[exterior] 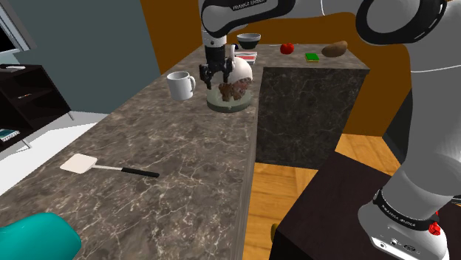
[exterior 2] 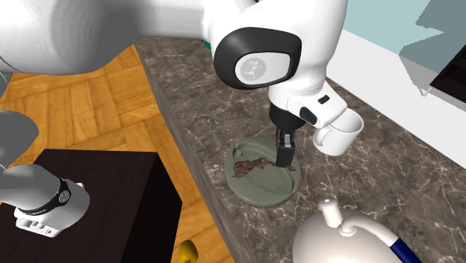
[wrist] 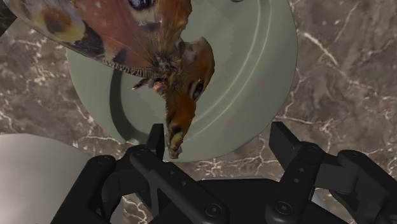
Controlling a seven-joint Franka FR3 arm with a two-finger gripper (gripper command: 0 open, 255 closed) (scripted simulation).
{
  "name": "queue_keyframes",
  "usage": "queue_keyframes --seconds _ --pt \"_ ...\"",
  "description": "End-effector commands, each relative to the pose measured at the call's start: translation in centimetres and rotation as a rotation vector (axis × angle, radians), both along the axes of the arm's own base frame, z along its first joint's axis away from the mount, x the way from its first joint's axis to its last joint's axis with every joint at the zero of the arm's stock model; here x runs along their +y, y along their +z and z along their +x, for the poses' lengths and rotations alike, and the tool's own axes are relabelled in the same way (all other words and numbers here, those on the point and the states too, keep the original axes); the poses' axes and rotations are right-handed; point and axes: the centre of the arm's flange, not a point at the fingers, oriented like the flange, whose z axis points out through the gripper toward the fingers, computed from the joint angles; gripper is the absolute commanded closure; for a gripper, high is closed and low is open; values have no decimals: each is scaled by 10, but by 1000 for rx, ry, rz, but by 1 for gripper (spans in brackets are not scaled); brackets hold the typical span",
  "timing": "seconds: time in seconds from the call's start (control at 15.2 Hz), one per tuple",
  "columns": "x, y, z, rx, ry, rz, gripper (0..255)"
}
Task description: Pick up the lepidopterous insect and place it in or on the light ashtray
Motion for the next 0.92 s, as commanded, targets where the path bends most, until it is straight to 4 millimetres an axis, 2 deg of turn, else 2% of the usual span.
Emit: queue_keyframes --seconds 0.0,0.07,0.33,0.86 --pt "0 0 0 0 0 0 0" --pt "0 0 0 0 0 0 0" --pt "1 50 -2 0 0 0 0" --pt "1 50 -2 0 0 0 0"
